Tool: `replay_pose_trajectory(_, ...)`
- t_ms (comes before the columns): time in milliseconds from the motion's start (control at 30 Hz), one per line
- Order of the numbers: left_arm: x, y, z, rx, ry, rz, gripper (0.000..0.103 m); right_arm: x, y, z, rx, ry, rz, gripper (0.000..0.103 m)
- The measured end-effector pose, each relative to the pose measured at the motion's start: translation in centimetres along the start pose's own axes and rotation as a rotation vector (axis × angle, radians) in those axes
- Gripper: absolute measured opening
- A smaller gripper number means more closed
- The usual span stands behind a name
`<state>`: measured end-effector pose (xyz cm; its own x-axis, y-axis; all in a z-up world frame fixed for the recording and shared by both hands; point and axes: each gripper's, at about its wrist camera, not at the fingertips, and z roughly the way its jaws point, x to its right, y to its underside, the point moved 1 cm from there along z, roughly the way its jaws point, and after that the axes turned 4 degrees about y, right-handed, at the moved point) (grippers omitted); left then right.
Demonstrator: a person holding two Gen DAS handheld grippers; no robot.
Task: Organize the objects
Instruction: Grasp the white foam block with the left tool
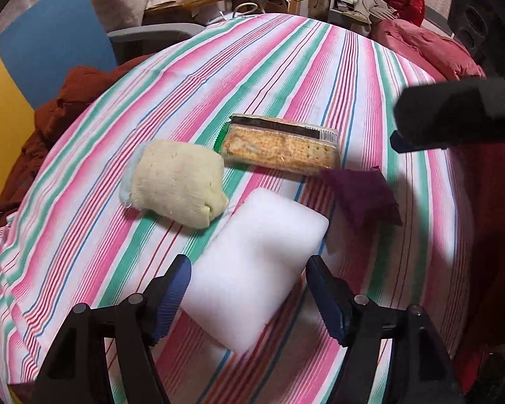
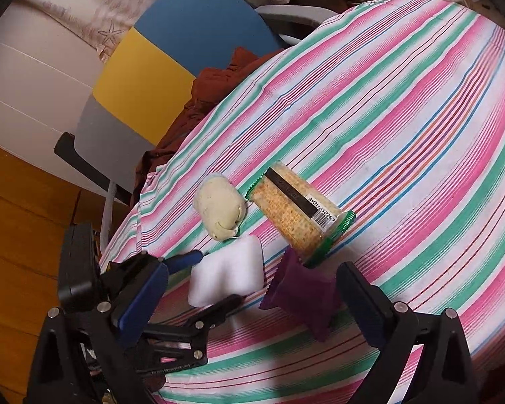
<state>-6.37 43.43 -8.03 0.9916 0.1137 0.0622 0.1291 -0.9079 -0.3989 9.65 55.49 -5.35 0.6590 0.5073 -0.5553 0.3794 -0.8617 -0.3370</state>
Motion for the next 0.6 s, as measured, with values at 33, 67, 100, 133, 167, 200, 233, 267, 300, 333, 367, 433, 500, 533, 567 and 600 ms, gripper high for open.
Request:
replay_pose_trajectory(33, 0.0, -0.1, 0.1, -0.003, 0.01, 0.0, 0.072, 0.0, 0.0, 0.0, -0.001, 0.002, 0.001, 0.101)
replay_pose_trajectory(67, 0.0, -0.2, 0.2, -0.008, 0.02, 0.002, 0.072, 0.1, 0.0, 0.1, -0.002, 0.003, 0.003, 0.101)
replay_pose_trajectory(100, 0.1, -0.2, 0.3, -0.011, 0.023, 0.006, 0.072, 0.1, 0.0, 0.1, -0.003, 0.004, 0.004, 0.101)
replay_pose_trajectory(133, 0.3, -0.1, 0.4, -0.011, 0.023, 0.014, 0.072, 0.1, 0.0, 0.1, -0.003, 0.005, 0.006, 0.101)
replay_pose_trajectory(167, 0.4, 0.0, 0.4, -0.011, 0.025, 0.016, 0.071, 0.2, 0.0, 0.1, -0.003, 0.005, 0.007, 0.101)
replay_pose_trajectory(200, 0.4, 0.1, 0.3, -0.009, 0.03, 0.016, 0.071, 0.2, 0.0, 0.1, -0.004, 0.006, 0.006, 0.101)
replay_pose_trajectory(233, 0.4, 0.1, 0.2, -0.005, 0.036, 0.011, 0.071, 0.2, 0.0, 0.1, -0.004, 0.007, 0.006, 0.101)
replay_pose_trajectory(267, 0.4, 0.2, 0.2, -0.002, 0.038, 0.005, 0.071, 0.1, 0.0, 0.1, -0.005, 0.008, 0.005, 0.101)
replay_pose_trajectory(300, 0.3, 0.2, 0.2, -0.001, 0.043, -0.003, 0.071, 0.2, 0.0, 0.1, -0.006, 0.009, 0.005, 0.101)
replay_pose_trajectory(333, 0.3, 0.3, 0.1, 0.001, 0.044, -0.007, 0.071, 0.2, 0.0, 0.1, -0.006, 0.01, 0.005, 0.101)
replay_pose_trajectory(367, 0.4, 0.3, 0.2, 0.0, 0.043, -0.008, 0.071, 0.2, 0.0, 0.1, -0.006, 0.011, 0.006, 0.101)
replay_pose_trajectory(433, 0.8, 0.4, 0.5, -0.008, 0.023, 0.005, 0.072, 0.2, 0.0, 0.1, -0.005, 0.013, 0.008, 0.101)
replay_pose_trajectory(500, 1.3, 0.5, 0.7, -0.008, 0.001, 0.02, 0.072, 0.2, 0.0, 0.1, -0.004, 0.013, 0.011, 0.101)
replay_pose_trajectory(533, 1.5, 0.5, 0.8, -0.01, -0.006, 0.023, 0.073, 0.2, 0.0, 0.1, -0.004, 0.013, 0.011, 0.101)
replay_pose_trajectory(567, 1.6, 0.6, 0.8, -0.009, -0.012, 0.024, 0.073, 0.2, 0.0, 0.1, -0.004, 0.014, 0.012, 0.101)
replay_pose_trajectory(600, 1.7, 0.6, 0.9, -0.009, -0.017, 0.023, 0.074, 0.2, 0.0, 0.1, -0.005, 0.015, 0.012, 0.101)
